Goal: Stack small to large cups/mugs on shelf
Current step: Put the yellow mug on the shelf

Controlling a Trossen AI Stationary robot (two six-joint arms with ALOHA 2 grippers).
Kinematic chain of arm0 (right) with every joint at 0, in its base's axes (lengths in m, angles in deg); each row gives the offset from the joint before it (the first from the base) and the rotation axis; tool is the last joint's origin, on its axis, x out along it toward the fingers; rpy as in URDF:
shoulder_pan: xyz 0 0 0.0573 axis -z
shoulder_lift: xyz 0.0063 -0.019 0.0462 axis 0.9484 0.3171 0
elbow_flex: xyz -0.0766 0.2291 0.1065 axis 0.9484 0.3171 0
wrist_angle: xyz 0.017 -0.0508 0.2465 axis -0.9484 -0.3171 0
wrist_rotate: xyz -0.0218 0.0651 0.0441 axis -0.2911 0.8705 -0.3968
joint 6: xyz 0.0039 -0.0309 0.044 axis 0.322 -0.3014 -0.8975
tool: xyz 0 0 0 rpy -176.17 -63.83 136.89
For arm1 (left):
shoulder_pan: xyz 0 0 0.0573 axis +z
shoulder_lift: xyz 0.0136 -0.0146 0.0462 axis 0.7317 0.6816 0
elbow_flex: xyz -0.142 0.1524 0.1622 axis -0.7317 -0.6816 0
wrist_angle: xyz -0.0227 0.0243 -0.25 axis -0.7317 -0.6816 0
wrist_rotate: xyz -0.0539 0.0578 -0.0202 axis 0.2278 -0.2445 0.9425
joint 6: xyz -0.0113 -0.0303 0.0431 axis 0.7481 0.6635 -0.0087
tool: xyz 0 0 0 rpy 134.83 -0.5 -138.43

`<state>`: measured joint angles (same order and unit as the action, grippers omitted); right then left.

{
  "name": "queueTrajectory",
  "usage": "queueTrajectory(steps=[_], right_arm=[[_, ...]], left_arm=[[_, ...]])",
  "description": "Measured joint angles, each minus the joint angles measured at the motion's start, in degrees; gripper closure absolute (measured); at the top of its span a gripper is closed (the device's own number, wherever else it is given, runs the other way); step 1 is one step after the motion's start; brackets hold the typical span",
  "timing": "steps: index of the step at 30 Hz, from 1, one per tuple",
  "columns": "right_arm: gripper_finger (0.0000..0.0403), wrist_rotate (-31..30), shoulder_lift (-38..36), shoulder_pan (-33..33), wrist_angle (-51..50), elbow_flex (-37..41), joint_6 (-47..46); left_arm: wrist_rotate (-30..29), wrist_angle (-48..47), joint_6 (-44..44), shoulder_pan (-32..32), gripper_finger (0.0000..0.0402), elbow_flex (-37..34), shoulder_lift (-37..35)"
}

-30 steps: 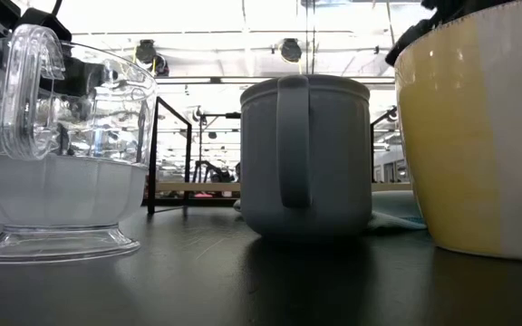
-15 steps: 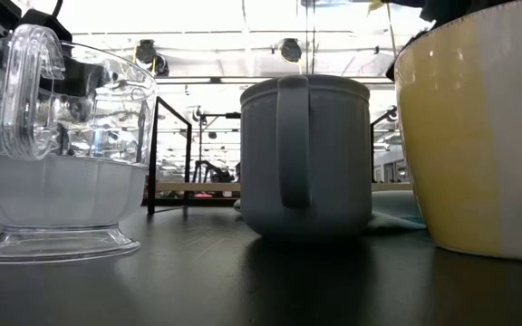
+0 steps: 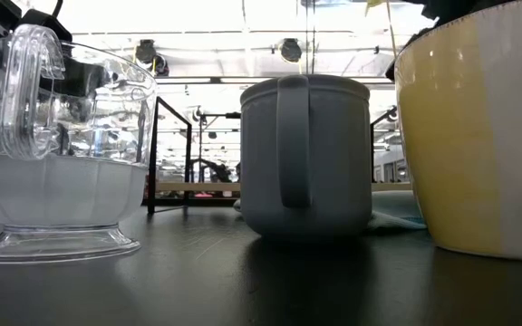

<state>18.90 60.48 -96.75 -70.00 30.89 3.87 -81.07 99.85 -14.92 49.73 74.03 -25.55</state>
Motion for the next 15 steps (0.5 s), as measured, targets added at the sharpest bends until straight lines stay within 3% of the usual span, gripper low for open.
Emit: queueTrajectory(steps=[15], right_arm=[[0.0193, 0.7, 3.6, -0.1, 0.5, 0.0, 3.2]], left_arm=[[0.0, -1.6, 0.0, 0.0, 0.0369, 0.0, 0.0]])
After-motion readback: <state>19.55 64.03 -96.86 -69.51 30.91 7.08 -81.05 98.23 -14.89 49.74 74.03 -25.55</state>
